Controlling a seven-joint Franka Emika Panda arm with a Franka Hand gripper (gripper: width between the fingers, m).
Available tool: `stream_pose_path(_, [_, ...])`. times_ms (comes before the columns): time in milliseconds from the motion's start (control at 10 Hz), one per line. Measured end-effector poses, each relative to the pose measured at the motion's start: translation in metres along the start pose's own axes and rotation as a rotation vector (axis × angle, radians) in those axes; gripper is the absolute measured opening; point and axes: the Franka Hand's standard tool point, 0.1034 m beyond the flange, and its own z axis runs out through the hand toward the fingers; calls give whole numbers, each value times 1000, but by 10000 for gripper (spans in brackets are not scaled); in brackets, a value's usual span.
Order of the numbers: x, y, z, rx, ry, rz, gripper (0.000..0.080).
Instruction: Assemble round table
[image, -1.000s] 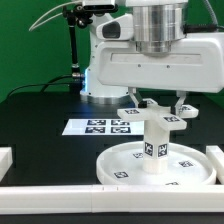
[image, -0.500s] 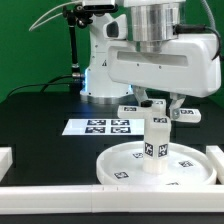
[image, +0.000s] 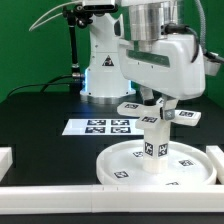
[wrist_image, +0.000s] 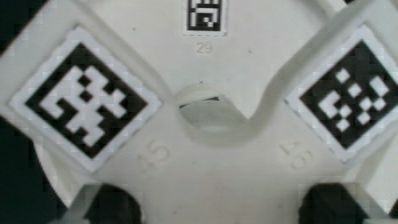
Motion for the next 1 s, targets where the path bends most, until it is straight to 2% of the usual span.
stream_pose_path(200, [0,0,0,18,7,186,442])
stream_pose_path(800, [1,-2,-2,26,2,435,443])
stream_pose_path(1000, [1,-1,-2,45,-1,598,443])
